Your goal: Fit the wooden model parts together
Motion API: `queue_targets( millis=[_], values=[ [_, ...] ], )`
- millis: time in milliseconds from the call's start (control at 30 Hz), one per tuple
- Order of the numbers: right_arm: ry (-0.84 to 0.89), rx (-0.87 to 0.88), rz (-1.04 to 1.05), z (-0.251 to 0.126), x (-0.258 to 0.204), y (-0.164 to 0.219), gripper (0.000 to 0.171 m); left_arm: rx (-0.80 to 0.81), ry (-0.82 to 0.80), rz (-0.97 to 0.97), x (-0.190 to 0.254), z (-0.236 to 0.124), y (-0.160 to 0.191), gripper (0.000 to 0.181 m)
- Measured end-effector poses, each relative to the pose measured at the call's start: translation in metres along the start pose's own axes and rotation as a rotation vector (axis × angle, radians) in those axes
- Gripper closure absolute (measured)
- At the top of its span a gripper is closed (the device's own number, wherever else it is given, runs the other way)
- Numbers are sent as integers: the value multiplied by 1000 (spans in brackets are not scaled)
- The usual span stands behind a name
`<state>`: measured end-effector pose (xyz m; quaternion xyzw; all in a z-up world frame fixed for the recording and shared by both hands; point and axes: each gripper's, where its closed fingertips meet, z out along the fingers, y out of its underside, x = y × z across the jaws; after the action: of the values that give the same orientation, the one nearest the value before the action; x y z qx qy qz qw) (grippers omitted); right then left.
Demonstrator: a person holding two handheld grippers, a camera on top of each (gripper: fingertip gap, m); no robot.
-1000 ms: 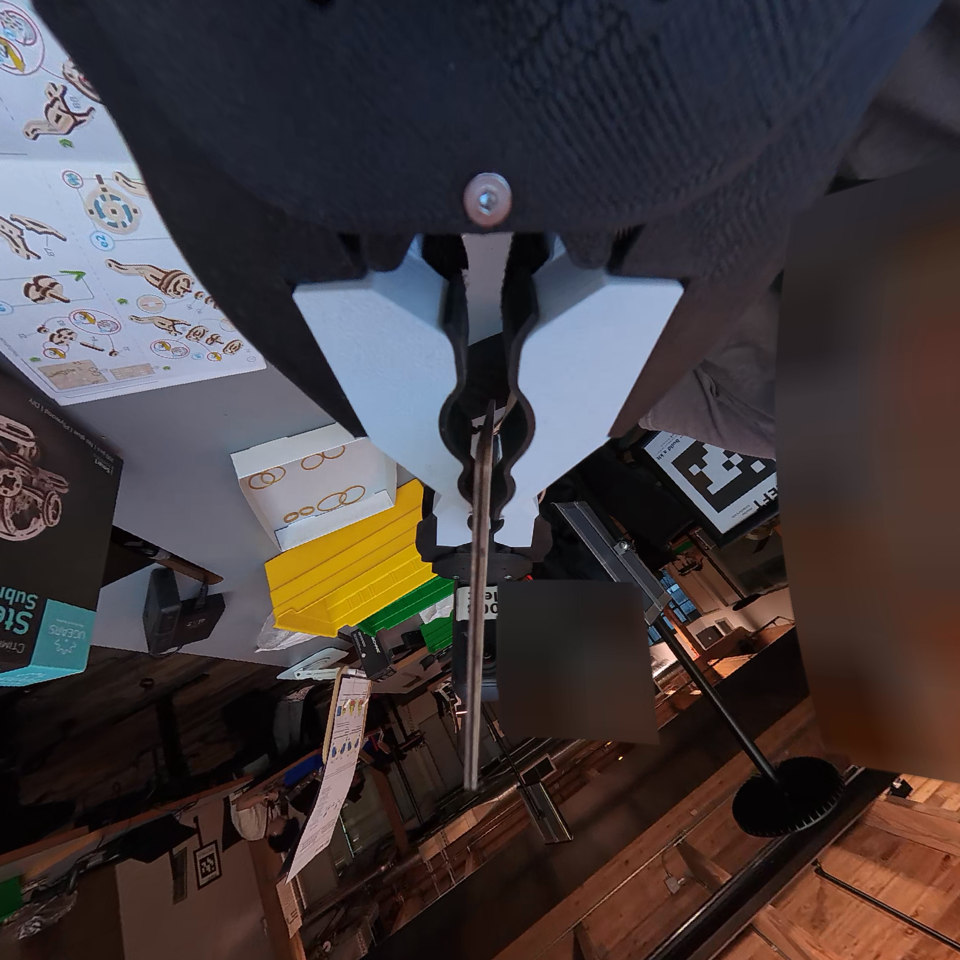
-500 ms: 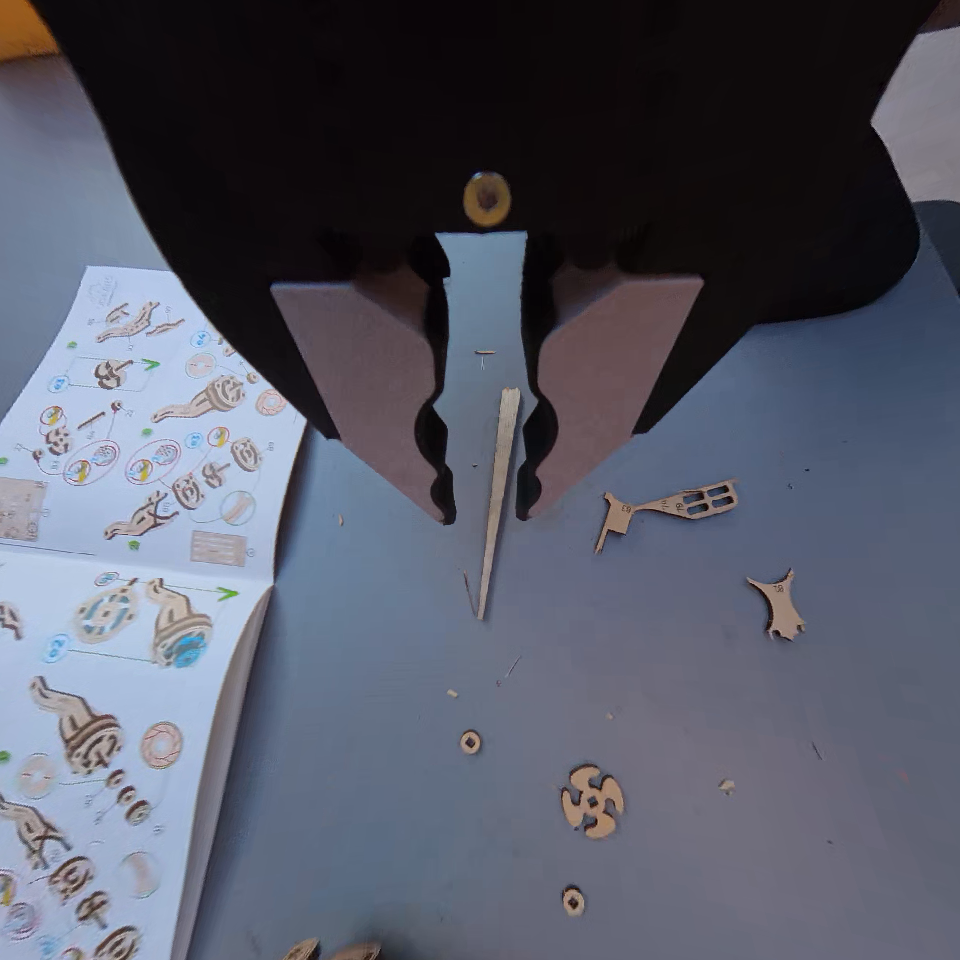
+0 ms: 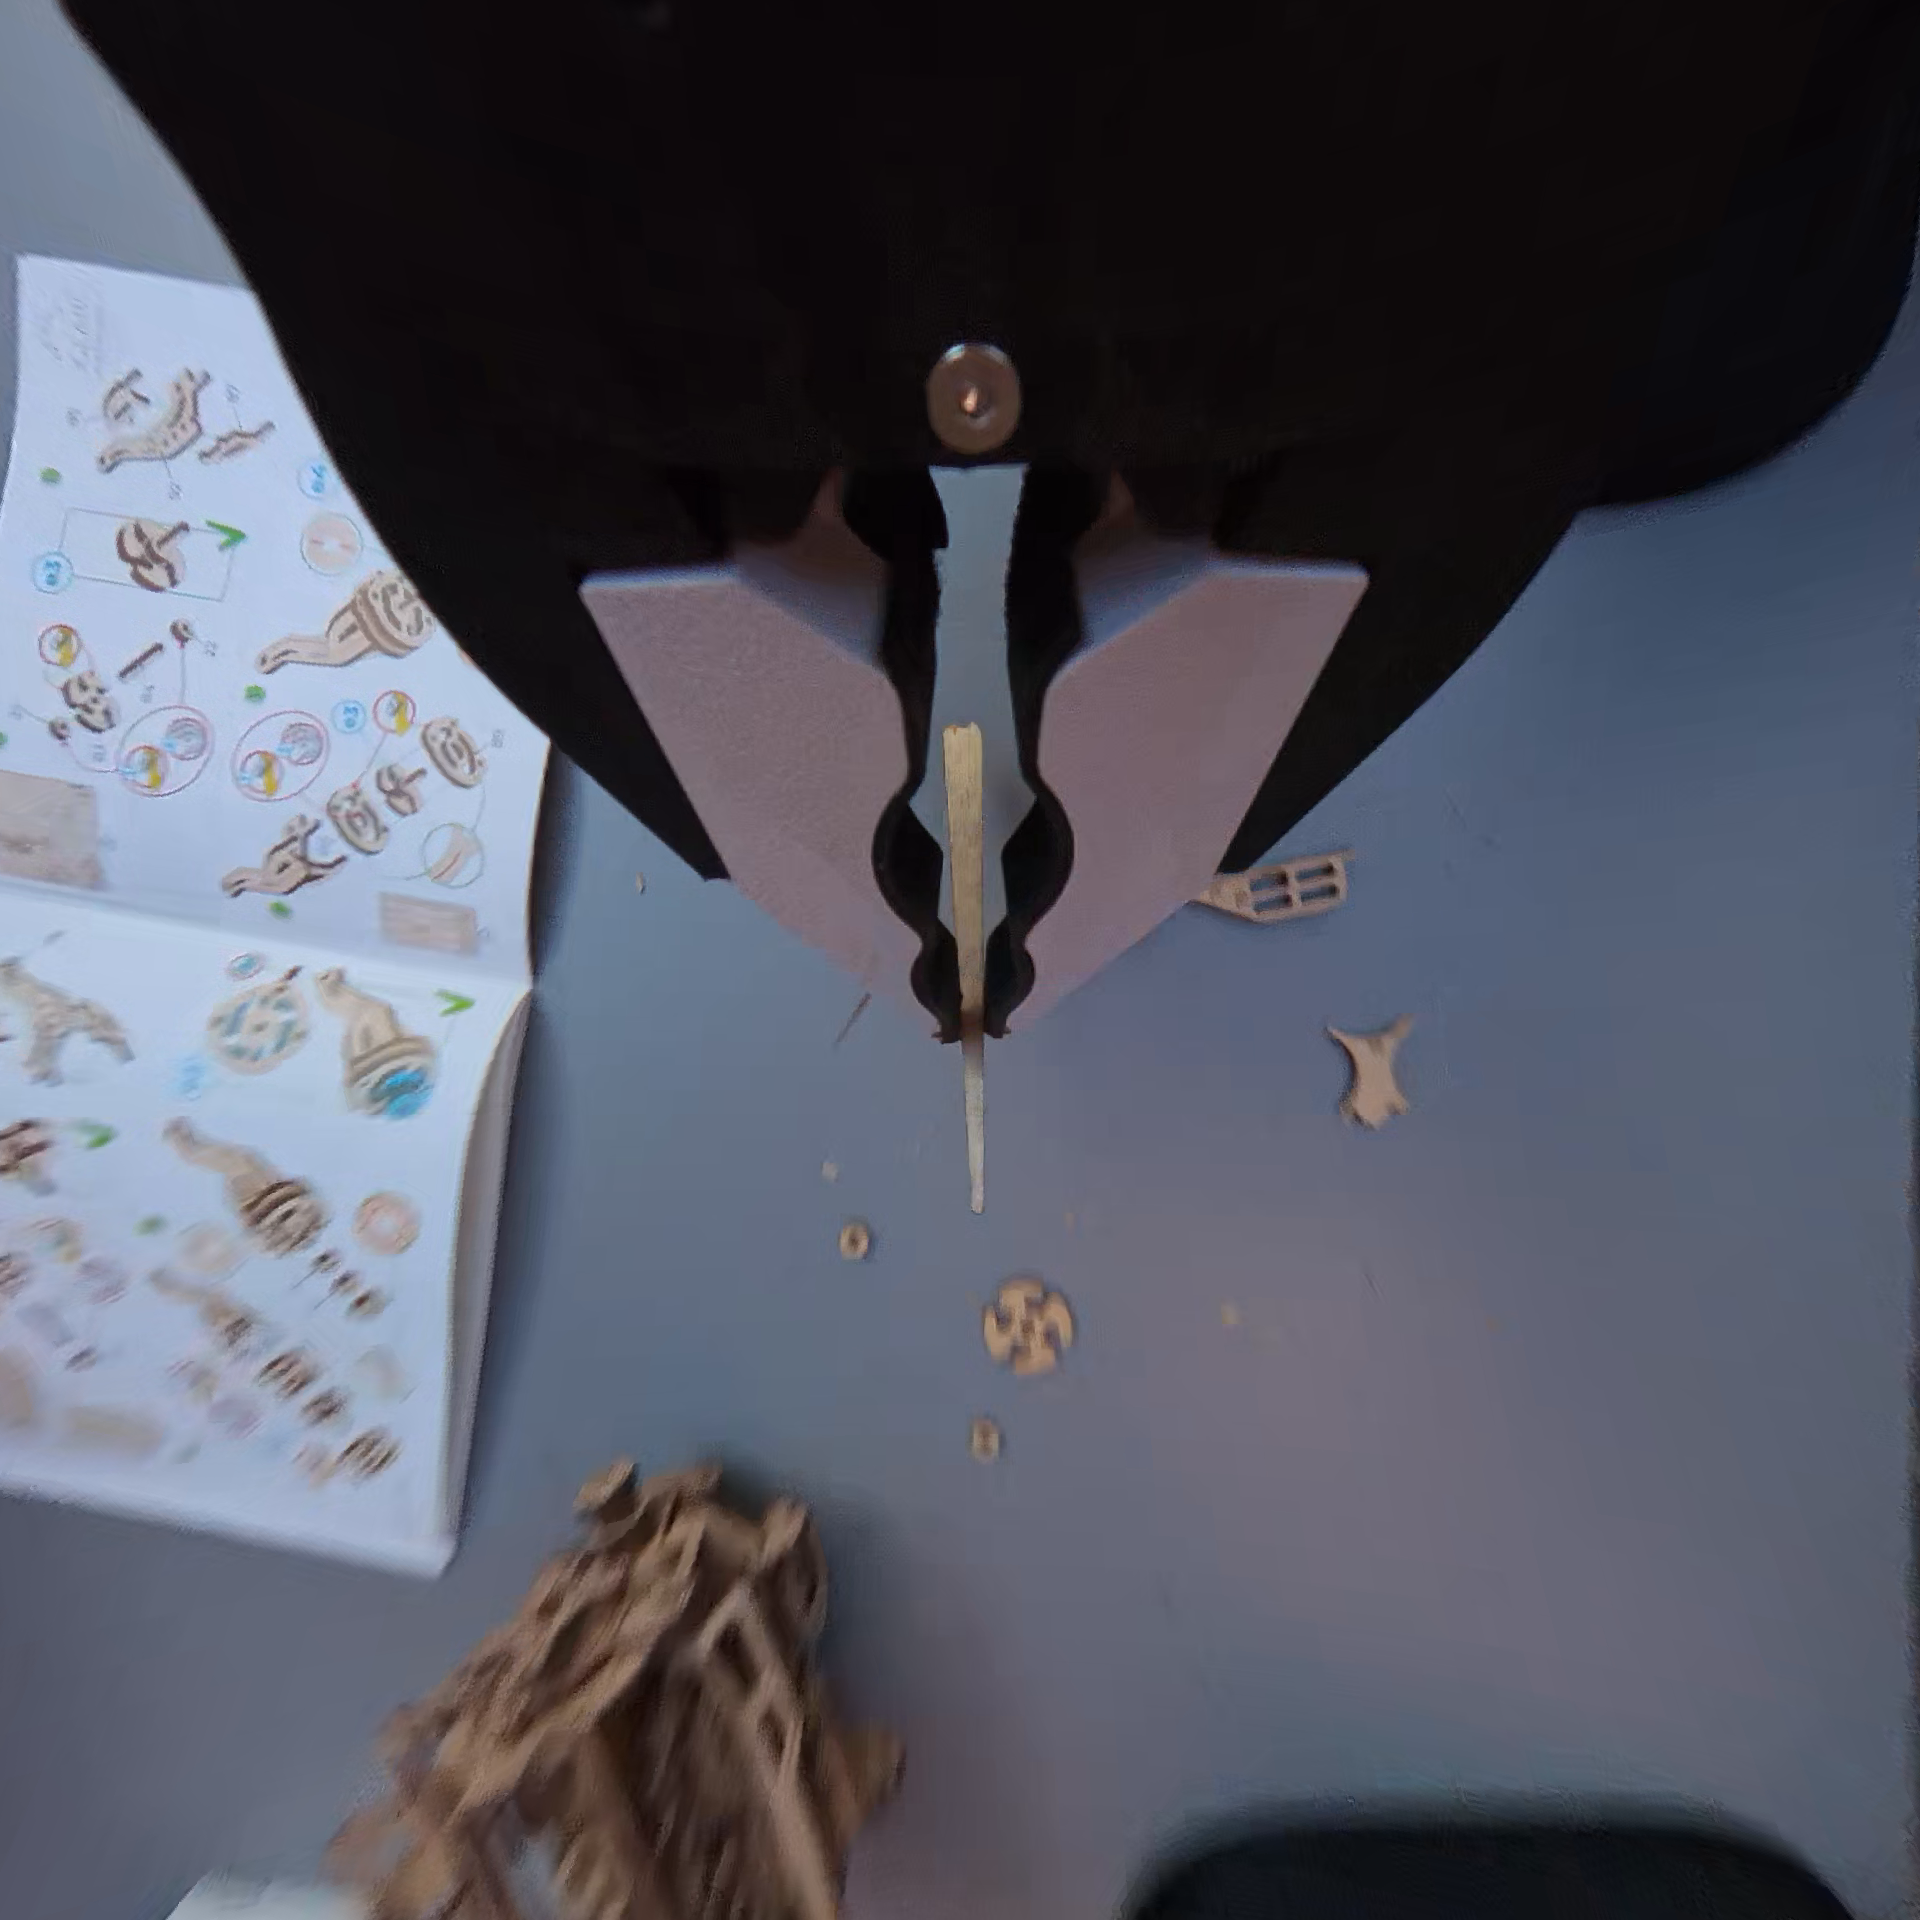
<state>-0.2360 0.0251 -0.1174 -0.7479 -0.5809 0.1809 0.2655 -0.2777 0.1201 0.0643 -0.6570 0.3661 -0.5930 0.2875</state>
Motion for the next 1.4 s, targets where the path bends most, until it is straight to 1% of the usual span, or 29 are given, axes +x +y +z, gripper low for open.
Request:
queue_targets(
  millis=[33,67,133,200,233,267,300,367,433,500,633,700,833,1000,1067,1200,1333,1400],
  values=[
    [12,169,24,-20,-3,-18,168,-25,7,-29,-3,9,7,180],
    [19,335,36,-44,-7,-34,168,-54,16,-58,-5,19,15,180],
    [138,674,43,-106,-2,-58,168,-113,37,-118,-6,42,34,180],
    [177,952,69,-167,-6,-65,168,-178,76,-189,-1,68,58,180],
    [215,1046,100,-189,-3,-63,169,-205,108,-232,5,81,71,180],
    [243,1107,118,-204,-2,-58,168,-231,146,-274,13,93,83,180],
    [247,1136,129,-209,-3,-53,169,-255,179,-310,21,104,95,180],
    [290,1132,200,-204,6,-38,168,-291,214,-363,32,122,117,180],
    [329,1162,242,-203,10,-25,168,-285,219,-395,37,133,130,180],
    [388,1179,297,-205,18,-12,168,-247,206,-419,39,137,136,180],
    [364,1207,368,-195,22,-1,168,-179,197,-465,40,136,141,180],
    [344,1219,355,-193,20,-3,168,-175,209,-478,44,134,144,180],
    [313,1164,285,-186,13,-7,168,-181,224,-486,51,129,150,180],
    [164,1131,127,-181,-15,-17,168,-214,276,-516,64,121,158,180],
    [159,1106,71,-178,-21,-17,168,-231,304,-537,70,120,162,180],
    [91,1080,-16,-175,-36,-13,169,-270,361,-566,79,117,170,180],
    [-18,1085,-40,-175,-48,-10,169,-327,390,-546,86,113,178,179],
    [-58,1079,-51,-173,-54,-8,168,-338,380,-537,86,113,180,180]
  ],
)
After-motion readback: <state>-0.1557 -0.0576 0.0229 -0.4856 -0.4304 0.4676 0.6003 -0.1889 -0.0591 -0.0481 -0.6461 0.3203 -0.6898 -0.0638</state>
